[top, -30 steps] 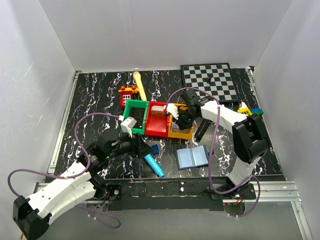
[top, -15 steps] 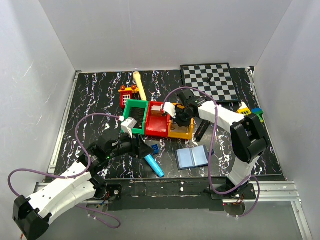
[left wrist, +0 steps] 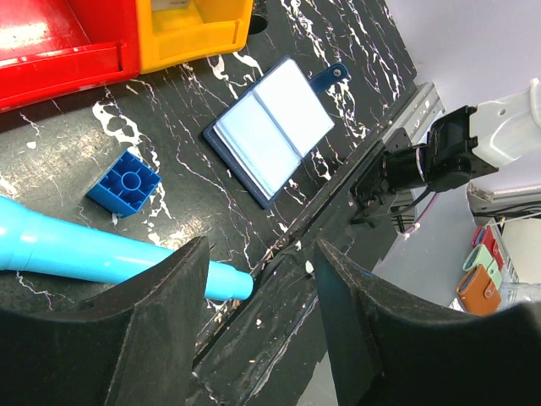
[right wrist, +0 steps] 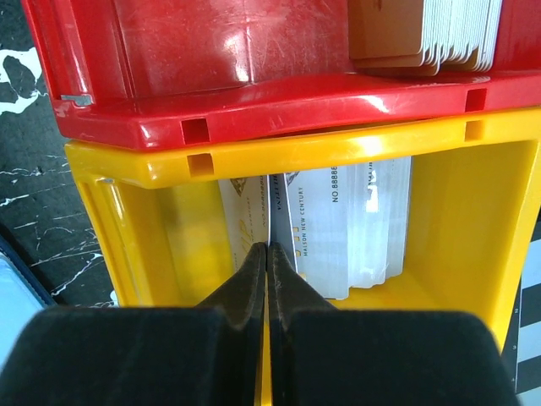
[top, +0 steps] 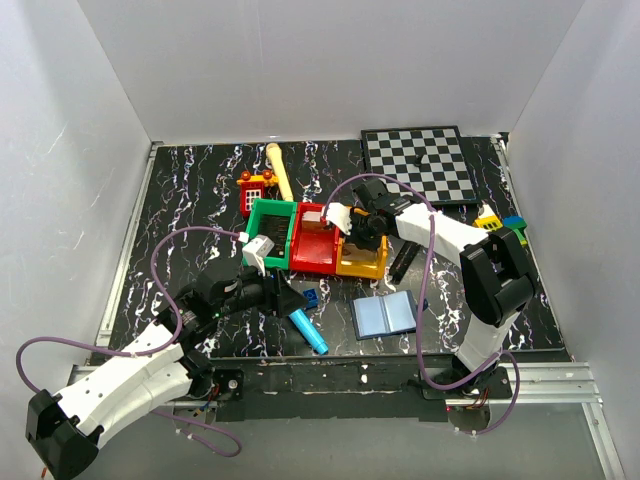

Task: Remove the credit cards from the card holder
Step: Place the credit card in the storage box.

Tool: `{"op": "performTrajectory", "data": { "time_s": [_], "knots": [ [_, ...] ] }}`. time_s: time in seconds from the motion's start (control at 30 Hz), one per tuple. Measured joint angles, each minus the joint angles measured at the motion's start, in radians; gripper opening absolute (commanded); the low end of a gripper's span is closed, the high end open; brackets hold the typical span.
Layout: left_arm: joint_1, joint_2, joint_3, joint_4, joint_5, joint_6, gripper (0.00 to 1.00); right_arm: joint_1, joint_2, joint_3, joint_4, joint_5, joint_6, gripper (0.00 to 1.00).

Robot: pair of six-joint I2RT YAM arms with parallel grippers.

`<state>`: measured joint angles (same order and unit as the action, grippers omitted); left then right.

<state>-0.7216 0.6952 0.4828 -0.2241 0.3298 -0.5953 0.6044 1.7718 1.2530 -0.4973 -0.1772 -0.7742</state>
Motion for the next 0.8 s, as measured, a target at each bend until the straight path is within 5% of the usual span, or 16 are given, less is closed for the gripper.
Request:
{"op": "performTrajectory", "data": {
  "time_s": [0.8],
  "knots": [
    [0.0, 0.003, -0.002, 0.0, 0.0, -0.001, 0.51, 0.003, 0.003, 0.0, 0.05, 0.116, 0.017, 0.01]
  ]
}}
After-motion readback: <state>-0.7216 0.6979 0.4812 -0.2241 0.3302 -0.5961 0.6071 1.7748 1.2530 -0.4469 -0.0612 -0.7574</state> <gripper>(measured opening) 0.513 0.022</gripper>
